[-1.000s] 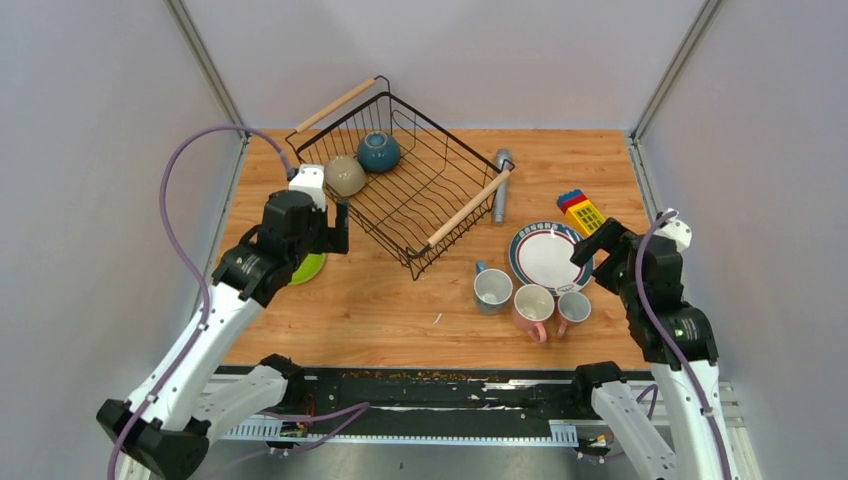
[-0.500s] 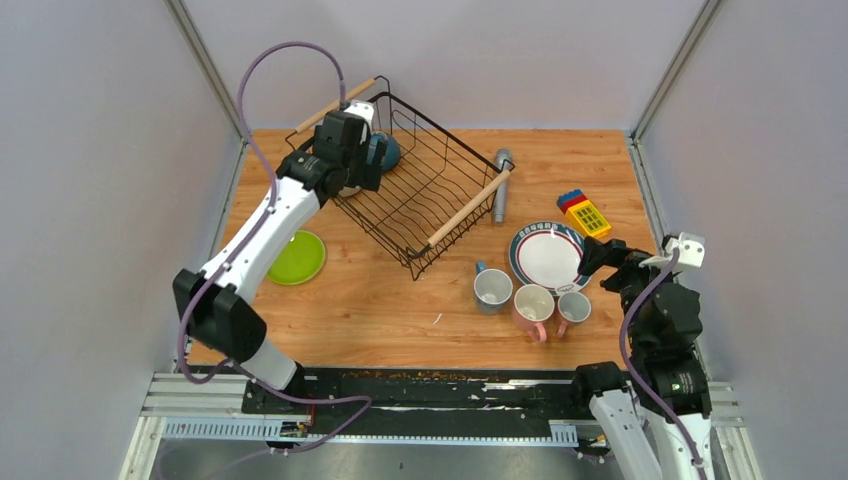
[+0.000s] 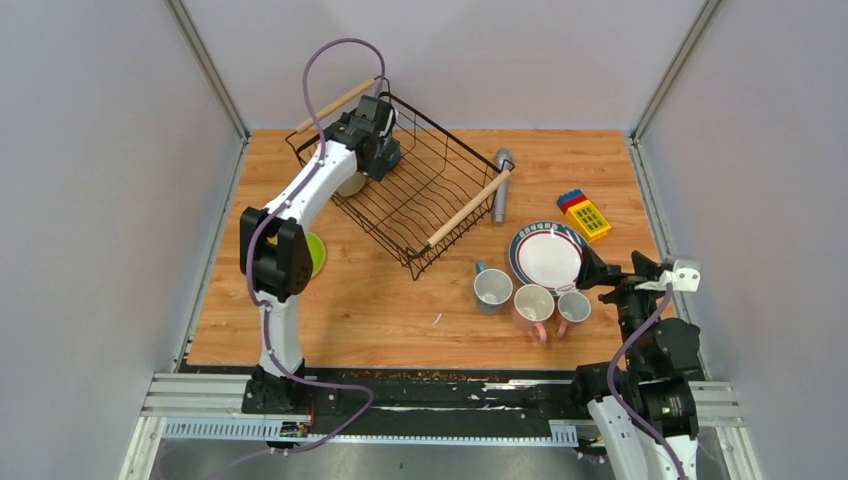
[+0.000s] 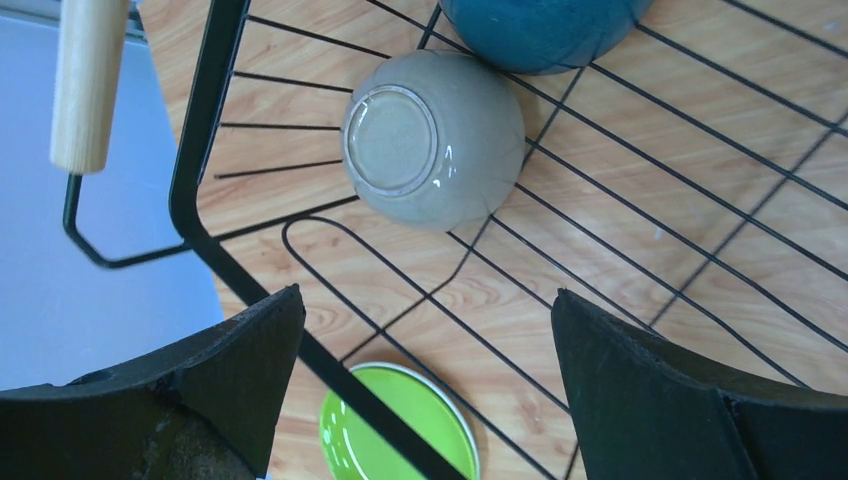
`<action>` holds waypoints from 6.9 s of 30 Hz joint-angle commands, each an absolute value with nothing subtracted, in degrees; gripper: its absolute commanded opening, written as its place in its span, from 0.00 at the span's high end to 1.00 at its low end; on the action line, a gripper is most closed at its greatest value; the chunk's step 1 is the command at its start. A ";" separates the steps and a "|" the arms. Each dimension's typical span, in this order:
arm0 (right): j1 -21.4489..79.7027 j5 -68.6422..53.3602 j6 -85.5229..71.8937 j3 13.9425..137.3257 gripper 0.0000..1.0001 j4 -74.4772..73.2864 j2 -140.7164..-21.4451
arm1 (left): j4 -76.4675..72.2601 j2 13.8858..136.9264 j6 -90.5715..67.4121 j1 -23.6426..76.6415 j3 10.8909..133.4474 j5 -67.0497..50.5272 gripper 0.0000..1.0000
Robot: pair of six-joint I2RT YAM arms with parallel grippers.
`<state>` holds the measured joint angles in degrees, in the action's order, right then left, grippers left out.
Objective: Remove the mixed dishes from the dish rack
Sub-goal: Pick up the bowl from the dish rack, then place the bowl at the center of the board.
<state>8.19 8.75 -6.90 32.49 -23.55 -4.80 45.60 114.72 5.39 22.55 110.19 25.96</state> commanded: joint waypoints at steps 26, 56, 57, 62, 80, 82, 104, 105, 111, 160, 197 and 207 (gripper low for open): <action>8.21 4.89 -3.34 29.46 0.03 -18.43 -0.17 | 29.45 135.41 17.73 21.45 117.03 37.45 0.00; 8.21 3.98 -3.60 29.28 0.06 -18.37 -0.18 | 24.34 144.38 20.03 21.45 114.19 43.28 0.03; 8.20 3.96 -3.66 29.21 0.06 -18.37 -0.18 | 24.30 144.17 19.95 21.45 113.85 43.25 0.04; 8.18 3.84 -3.54 29.12 0.07 -18.33 -0.18 | 25.35 140.51 17.93 21.65 112.18 41.58 0.22; 8.17 3.33 -3.43 29.10 0.08 -18.44 -0.18 | 33.93 129.22 9.28 24.96 113.39 35.88 0.53; 8.23 3.43 -3.30 28.98 0.08 -18.39 -0.17 | 35.09 128.15 8.00 25.00 113.92 34.48 0.54; 8.18 -6.60 -5.63 33.81 0.10 -19.88 -6.70 | 37.27 110.58 -9.25 24.96 111.75 14.88 0.67; 8.17 -7.89 -6.02 34.41 0.10 -19.89 -7.81 | 36.24 108.90 -10.49 24.92 110.94 14.34 0.67; 8.21 -16.06 -8.43 37.43 0.10 -19.03 -13.30 | 32.39 102.41 -16.98 23.87 105.31 8.71 0.70; 41.90 -32.64 16.37 65.40 0.20 6.21 -73.82 | -6.20 63.37 -63.02 21.79 62.87 -32.25 0.75; 74.39 -2.23 7.65 67.46 1.00 -29.26 -70.01 | 42.41 32.39 -17.01 21.80 65.56 9.55 0.00; 74.97 8.35 2.51 62.23 1.00 -28.03 -78.00 | 49.06 22.39 -8.13 21.80 62.01 20.13 0.00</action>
